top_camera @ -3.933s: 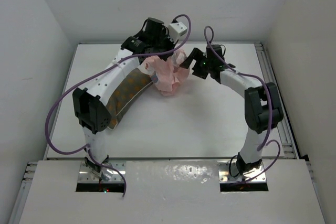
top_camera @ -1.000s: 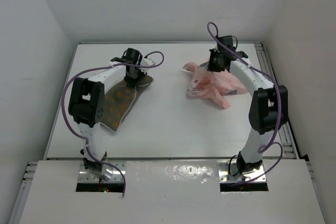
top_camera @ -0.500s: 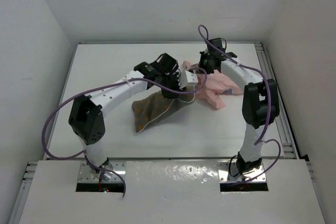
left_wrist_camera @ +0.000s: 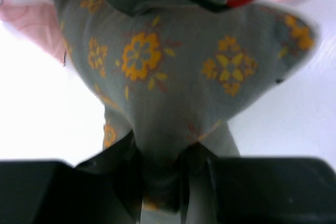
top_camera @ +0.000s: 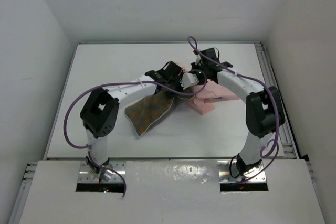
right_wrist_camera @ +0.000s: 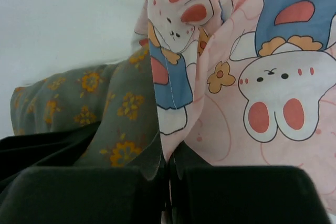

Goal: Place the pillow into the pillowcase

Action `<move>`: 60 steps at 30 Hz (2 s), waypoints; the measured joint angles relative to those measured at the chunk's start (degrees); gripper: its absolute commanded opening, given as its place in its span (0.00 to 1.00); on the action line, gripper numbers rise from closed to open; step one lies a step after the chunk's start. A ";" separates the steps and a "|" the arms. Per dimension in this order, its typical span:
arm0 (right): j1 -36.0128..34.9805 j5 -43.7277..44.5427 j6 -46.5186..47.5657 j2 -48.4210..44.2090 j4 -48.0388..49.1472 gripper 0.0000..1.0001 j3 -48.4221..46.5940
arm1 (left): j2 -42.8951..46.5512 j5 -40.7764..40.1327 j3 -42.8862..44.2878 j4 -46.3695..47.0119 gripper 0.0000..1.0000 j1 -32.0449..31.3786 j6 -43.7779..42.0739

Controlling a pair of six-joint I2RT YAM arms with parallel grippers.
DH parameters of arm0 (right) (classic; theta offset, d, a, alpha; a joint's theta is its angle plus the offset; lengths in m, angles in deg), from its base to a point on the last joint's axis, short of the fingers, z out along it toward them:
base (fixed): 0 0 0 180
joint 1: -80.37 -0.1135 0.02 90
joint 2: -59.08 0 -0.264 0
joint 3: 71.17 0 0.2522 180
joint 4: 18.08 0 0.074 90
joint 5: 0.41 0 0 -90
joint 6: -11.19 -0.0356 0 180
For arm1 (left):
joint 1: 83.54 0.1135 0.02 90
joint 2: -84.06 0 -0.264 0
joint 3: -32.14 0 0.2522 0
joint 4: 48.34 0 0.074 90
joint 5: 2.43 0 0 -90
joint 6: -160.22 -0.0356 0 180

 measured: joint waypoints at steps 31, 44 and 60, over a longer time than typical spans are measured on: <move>-2.45 -5.88 2.97 -5.22 2.32 0.03 5.84 | -4.11 16.41 12.37 1.49 0.84 7.63 4.81; -1.40 -10.19 -2.82 -8.57 10.29 0.72 16.33 | -10.27 12.98 9.55 12.66 0.00 7.32 13.27; 7.61 -5.49 -11.17 -25.49 23.89 0.29 39.30 | -4.98 4.59 5.35 -2.60 0.27 7.10 6.01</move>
